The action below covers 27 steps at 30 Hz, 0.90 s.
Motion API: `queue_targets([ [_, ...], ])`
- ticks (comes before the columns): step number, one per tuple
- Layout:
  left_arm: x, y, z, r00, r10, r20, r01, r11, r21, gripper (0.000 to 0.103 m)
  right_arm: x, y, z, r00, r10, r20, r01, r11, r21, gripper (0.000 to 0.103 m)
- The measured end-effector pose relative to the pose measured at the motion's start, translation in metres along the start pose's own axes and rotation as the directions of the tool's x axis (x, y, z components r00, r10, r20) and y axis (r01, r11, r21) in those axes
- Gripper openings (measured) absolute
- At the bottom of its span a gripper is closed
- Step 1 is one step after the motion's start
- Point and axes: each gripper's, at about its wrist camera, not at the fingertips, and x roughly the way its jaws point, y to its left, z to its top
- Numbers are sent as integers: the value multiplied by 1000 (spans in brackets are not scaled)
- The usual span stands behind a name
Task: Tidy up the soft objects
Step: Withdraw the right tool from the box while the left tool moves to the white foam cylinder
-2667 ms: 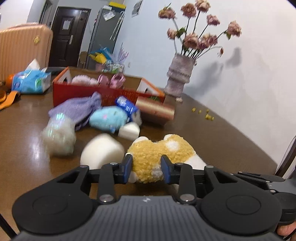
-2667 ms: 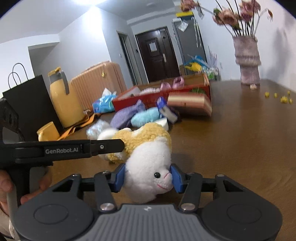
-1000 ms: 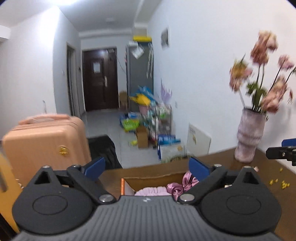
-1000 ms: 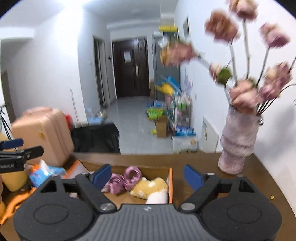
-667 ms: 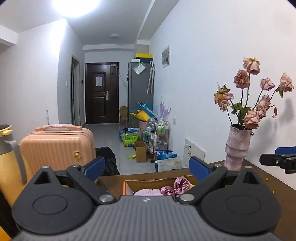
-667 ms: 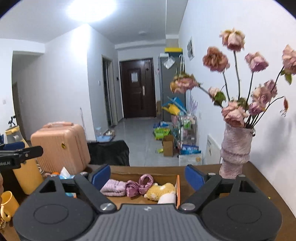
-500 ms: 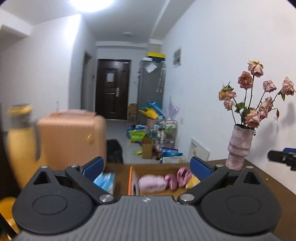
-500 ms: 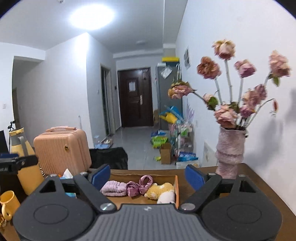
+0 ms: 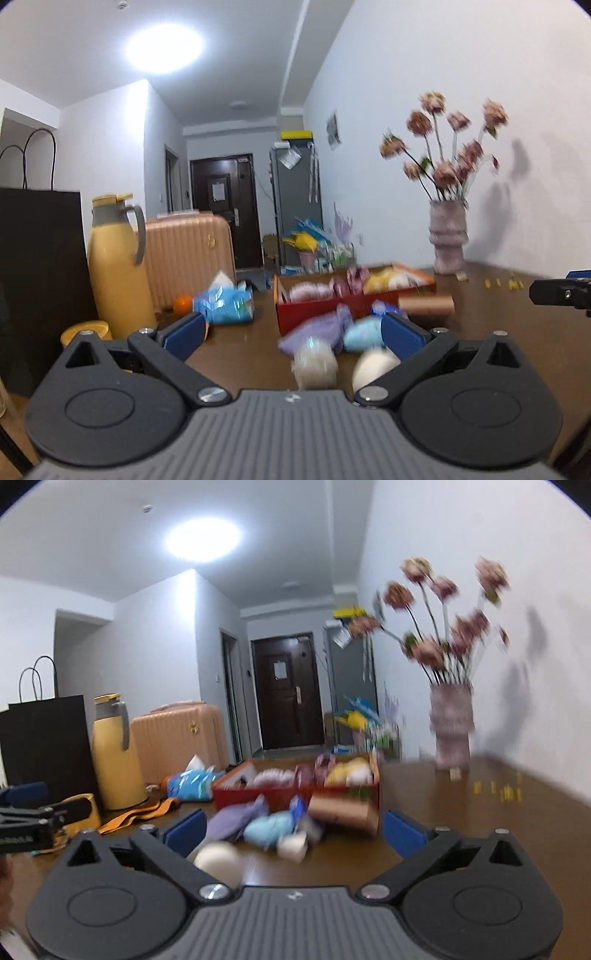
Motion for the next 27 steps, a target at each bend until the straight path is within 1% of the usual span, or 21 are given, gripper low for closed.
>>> queue_targets([
  [1, -2, -2, -5, 1000, -10, -29, 10, 1000, 2, 103, -8, 3, -11, 1000, 14, -8, -14, 1000, 8, 102],
  [3, -6, -2, -12, 998, -33, -57, 33, 999, -6, 103, -11, 7, -23, 998, 39, -39, -39, 999, -12, 102],
  [6, -3, -2, -13, 998, -35, -58, 34, 999, -11, 103, -9, 13, -26, 998, 29, -62, -31, 999, -35, 102],
  [8, 0, 1, -13, 998, -37, -58, 35, 999, -30, 103, -5, 15, -23, 997, 49, -62, -51, 998, -28, 102],
  [11, 10, 6, -17, 995, -34, -94, 29, 998, -55, 103, 4, 20, -21, 996, 58, -68, -61, 997, -42, 102],
  [13, 22, 10, -19, 990, -42, -136, 30, 996, -90, 103, 14, 20, -22, 995, 41, -86, -45, 998, -46, 102],
  [15, 36, 12, -20, 983, -81, -163, 59, 989, -139, 103, 27, 16, -22, 993, 22, -115, -26, 999, -35, 100],
  [17, 50, 8, -19, 975, -144, -168, 115, 979, -168, 103, 38, 9, -22, 990, -2, -142, 0, 1000, -14, 99],
  [18, 58, 4, -19, 968, -178, -177, 147, 974, -175, 103, 44, 4, -21, 988, -11, -155, 11, 1000, -2, 95],
  [19, 67, 0, -19, 961, -202, -189, 168, 969, -181, 102, 49, -1, -21, 987, -16, -163, 18, 1000, 11, 94],
  [21, 86, -11, -20, 948, -238, -210, 203, 963, -176, 95, 59, -10, -20, 983, -27, -183, 34, 999, 32, 93],
  [23, 106, -24, -24, 941, -250, -229, 226, 966, -127, 81, 65, -16, -21, 981, -37, -190, 45, 998, 38, 93],
  [26, 131, -38, -33, 936, -234, -263, 226, 972, -58, 75, 77, -26, -23, 977, -52, -208, 61, 998, 35, 93],
  [27, 138, -39, -36, 932, -237, -275, 231, 971, -55, 74, 81, -28, -23, 975, -54, -216, 63, 997, 34, 92],
])
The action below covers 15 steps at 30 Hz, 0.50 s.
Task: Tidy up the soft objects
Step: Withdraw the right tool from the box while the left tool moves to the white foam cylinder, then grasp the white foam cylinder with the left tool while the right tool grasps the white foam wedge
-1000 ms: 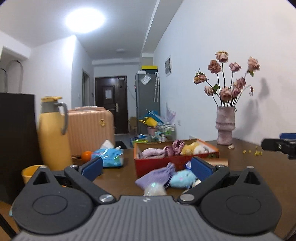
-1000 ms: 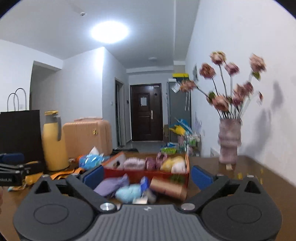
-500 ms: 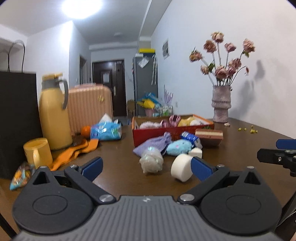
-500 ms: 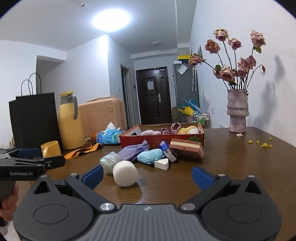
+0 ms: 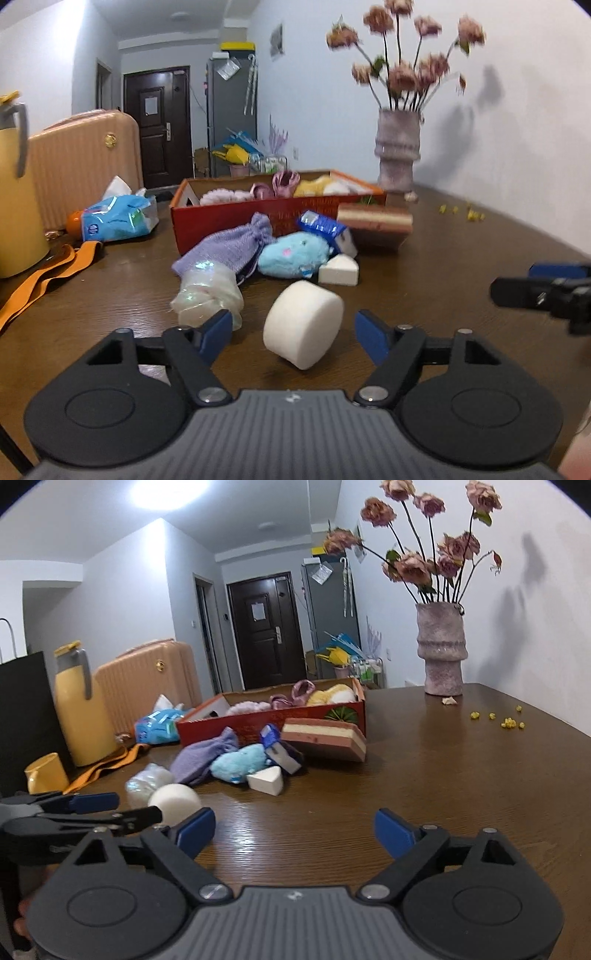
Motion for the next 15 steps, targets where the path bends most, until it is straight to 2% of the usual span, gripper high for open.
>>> queue_targets([
  [3, 16, 7, -1, 999, -30, -33, 29, 999, -26, 60, 19, -3, 5, 1000, 3, -28, -4, 1000, -10, 90],
  [4, 19, 9, -1, 998, -38, -41, 37, 999, -30, 39, 27, -3, 8, 999, 7, -35, -7, 1000, -16, 90],
  [5, 22, 10, -1, 998, -47, -47, 46, 999, -26, 33, 34, -3, 10, 999, 12, -43, -13, 1000, -21, 90],
  [7, 22, 15, -1, 997, -62, -34, 61, 997, -45, 33, 56, -1, 16, 997, 23, -76, -26, 999, -34, 88],
  [11, 24, 23, 4, 998, -58, -29, 56, 996, -70, 31, 109, 7, 32, 986, 63, -151, -74, 995, -64, 71],
  [14, 23, 29, 9, 998, -58, -16, 57, 995, -84, 31, 151, 18, 42, 979, 65, -191, -89, 989, -118, 68],
  [15, 22, 30, 10, 998, -58, -15, 56, 995, -85, 31, 165, 22, 44, 976, 56, -211, -84, 988, -127, 64],
])
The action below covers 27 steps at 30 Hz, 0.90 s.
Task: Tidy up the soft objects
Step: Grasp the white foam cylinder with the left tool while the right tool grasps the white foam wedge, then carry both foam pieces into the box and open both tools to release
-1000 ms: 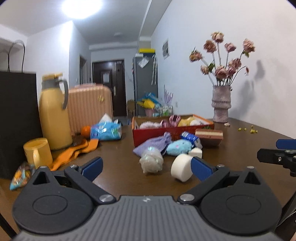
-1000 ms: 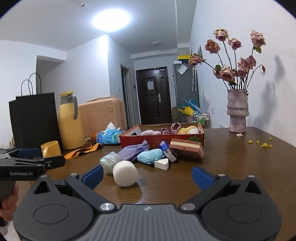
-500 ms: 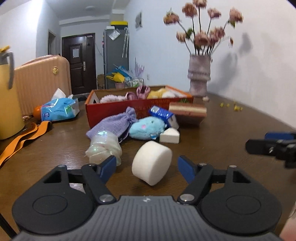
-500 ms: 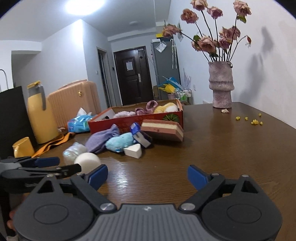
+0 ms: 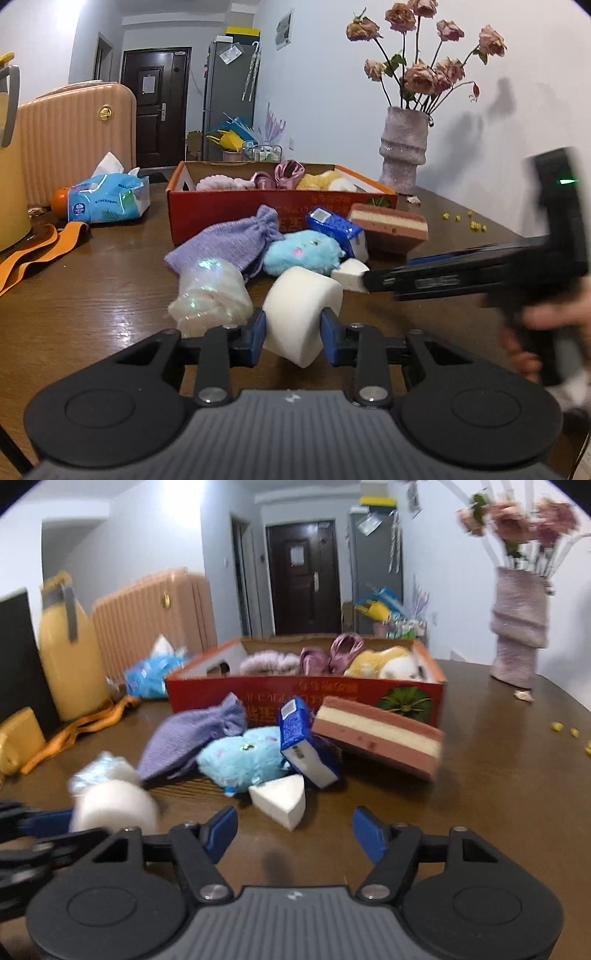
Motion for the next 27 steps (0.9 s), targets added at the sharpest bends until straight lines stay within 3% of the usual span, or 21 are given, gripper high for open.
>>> queue_targets([
  [2, -2, 2, 3, 1000, 0, 6, 0, 1000, 0, 31, 16, 1, 6, 1000, 13, -15, -13, 1000, 4, 56],
  [5, -2, 3, 5, 1000, 5, 10, -5, 1000, 4, 31, 30, 7, 11, 1000, 22, -21, -22, 1000, -1, 32],
  [13, -16, -4, 5, 999, 49, 18, -50, 999, 14, 31, 9, 6, 3, 1000, 30, 4, -30, 999, 13, 28],
  [27, -86, -45, 3, 995, 34, 99, -39, 998, 52, 31, -140, 11, -58, 991, 31, 126, -38, 998, 46, 28],
])
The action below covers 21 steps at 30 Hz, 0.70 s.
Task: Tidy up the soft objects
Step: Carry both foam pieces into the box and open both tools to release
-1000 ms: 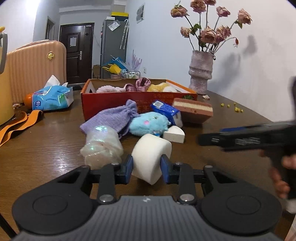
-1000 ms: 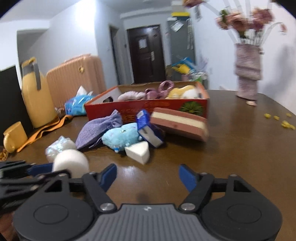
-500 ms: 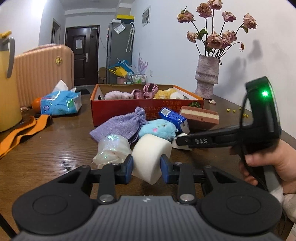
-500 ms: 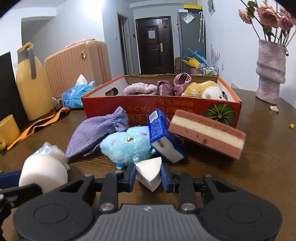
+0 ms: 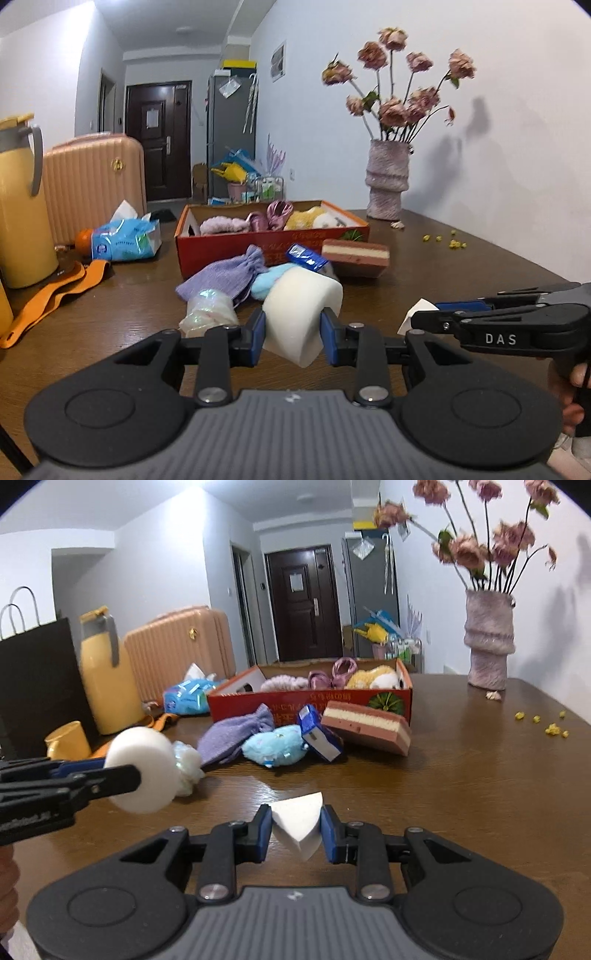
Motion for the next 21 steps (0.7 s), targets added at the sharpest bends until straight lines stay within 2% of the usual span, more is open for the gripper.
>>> queue_targets([
  [7, -17, 1, 5, 1000, 0, 25, 0, 1000, -12, 31, -21, 5, 3, 999, 20, 48, -20, 1000, 2, 27],
  [11, -5, 15, 20, 999, -11, 35, 12, 1000, -24, 31, -13, -1, 20, 995, 77, 64, -80, 996, 35, 27],
  [14, 25, 37, 51, 998, -33, 44, 35, 999, -28, 31, 1, -3, 49, 993, 91, 80, -91, 996, 5, 27],
  [17, 71, 63, 90, 999, -39, 31, 40, 999, -27, 31, 29, -7, 94, 988, 118, 99, -114, 993, -44, 27],
  [21, 157, 99, 136, 995, -46, -87, 39, 995, -87, 31, 103, -20, 152, 991, 128, 41, -128, 992, -9, 28],
])
